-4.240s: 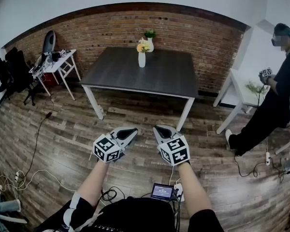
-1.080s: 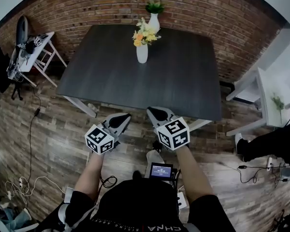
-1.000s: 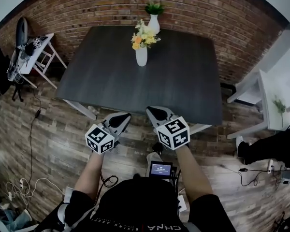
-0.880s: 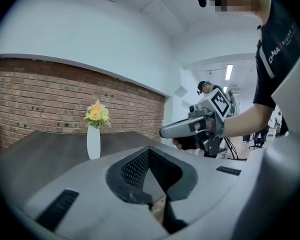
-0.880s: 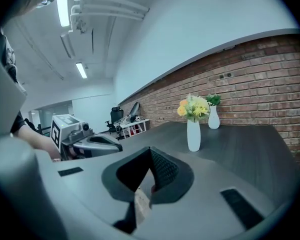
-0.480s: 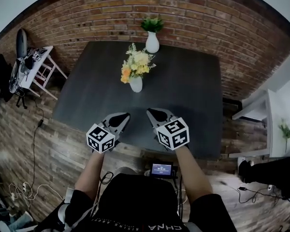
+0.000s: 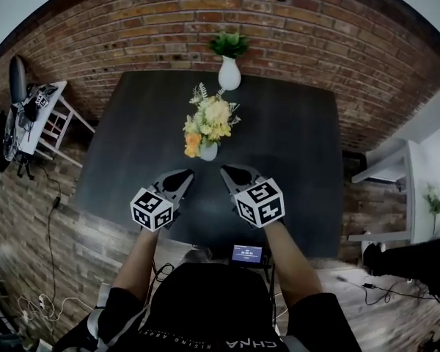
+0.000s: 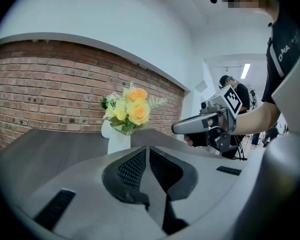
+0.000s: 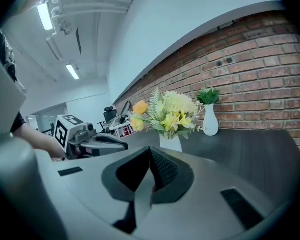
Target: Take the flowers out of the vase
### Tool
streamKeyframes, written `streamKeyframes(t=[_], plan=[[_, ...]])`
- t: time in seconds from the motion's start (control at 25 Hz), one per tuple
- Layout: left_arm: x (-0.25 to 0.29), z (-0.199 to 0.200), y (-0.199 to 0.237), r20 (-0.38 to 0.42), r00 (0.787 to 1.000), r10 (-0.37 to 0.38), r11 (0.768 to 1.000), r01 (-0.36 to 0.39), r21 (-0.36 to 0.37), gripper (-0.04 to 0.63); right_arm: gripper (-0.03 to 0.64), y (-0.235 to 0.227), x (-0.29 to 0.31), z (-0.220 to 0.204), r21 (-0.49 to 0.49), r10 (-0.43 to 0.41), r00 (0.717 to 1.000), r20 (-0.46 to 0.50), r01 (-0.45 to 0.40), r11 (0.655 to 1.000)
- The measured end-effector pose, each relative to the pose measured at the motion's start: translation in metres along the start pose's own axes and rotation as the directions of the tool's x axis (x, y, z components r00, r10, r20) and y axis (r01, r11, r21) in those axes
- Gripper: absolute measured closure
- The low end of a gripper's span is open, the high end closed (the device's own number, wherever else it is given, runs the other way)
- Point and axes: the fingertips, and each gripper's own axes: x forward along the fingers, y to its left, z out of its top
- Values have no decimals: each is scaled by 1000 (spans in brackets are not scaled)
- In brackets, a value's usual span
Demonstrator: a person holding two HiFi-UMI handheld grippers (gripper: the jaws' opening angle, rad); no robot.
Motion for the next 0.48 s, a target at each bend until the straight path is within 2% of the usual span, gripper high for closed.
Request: streamKeyframes(t=[0.08,0.24,0.48], plan=[[6,3,20,-1,1000,-26,1000,26,-1,589,612,-7,13,10,-6,-31,1000,0,31,999],[26,13,50,0,996,-86,996,86,24,538,612,-22,33,24,1,-96,995,7,96,995],[47,8,69,-1,996,-93,996,93,12,446,612,-43,42,17,16,-116,993,-22,116,993]])
